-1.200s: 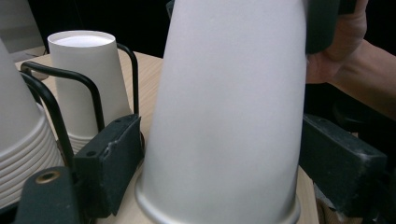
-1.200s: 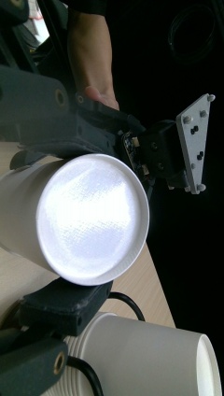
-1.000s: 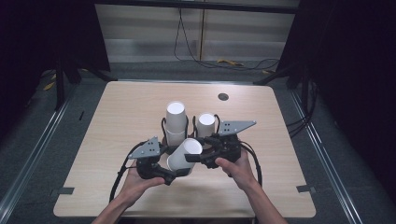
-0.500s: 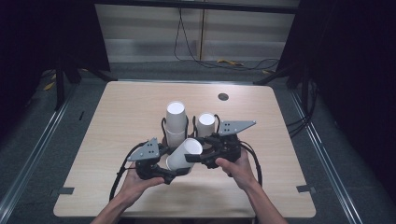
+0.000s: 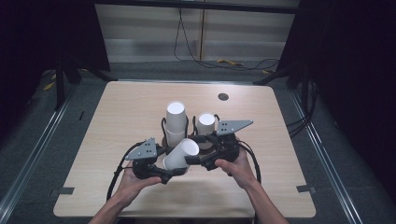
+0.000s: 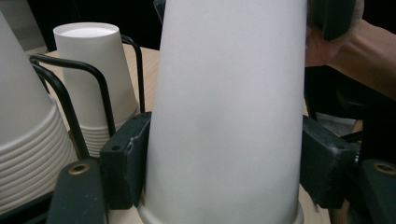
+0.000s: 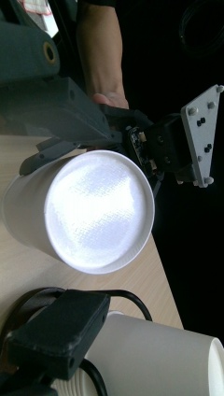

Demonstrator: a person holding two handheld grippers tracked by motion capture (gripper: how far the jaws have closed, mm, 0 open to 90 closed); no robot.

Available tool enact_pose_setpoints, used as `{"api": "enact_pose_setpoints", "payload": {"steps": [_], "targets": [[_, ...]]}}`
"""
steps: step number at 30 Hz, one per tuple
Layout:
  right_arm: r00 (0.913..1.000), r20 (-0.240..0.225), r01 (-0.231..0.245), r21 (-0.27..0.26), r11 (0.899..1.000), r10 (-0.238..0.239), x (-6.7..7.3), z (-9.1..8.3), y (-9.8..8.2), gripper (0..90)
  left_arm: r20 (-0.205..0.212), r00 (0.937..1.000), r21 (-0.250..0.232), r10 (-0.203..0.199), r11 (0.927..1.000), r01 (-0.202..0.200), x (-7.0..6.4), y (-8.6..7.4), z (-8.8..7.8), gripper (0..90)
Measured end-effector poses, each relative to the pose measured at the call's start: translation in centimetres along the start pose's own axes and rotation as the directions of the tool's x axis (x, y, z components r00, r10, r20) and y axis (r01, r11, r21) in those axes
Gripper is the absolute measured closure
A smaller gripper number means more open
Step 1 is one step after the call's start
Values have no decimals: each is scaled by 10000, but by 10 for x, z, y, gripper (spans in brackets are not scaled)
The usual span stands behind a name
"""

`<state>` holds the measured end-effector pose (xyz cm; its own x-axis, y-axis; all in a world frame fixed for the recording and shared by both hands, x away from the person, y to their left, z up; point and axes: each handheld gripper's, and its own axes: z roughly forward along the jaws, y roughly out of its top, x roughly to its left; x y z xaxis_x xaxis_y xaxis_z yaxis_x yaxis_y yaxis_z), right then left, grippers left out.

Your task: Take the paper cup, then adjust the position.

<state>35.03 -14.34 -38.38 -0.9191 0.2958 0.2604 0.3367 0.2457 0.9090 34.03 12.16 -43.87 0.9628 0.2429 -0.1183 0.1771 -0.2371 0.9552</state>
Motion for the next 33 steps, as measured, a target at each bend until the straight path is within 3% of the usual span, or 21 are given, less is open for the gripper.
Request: {"api": "enact_pose_setpoints", "payload": {"steps": [2,11,18,25,33], "targets": [[10000,6,-34,10,10000,34,0,-1,0,173,117,9999,5,-94,10000,94,1,-1,0,275],[9997,242,32,109,9999,-34,-3,-6,-1,156,-132,9998,652,-136,9978,145,3,0,-2,277],[9983,535,196,529,9984,-224,-3,-9,-3,154,-295,9995,1126,-57,9936,90,4,1,-4,279],[9975,644,219,892,9958,-277,-6,-11,-4,152,-417,9990,1592,-159,9870,223,7,0,-5,279],[9963,769,257,1450,9891,-372,-8,-9,-7,154,-490,9988,2265,-34,9739,144,7,0,-8,279]]}}
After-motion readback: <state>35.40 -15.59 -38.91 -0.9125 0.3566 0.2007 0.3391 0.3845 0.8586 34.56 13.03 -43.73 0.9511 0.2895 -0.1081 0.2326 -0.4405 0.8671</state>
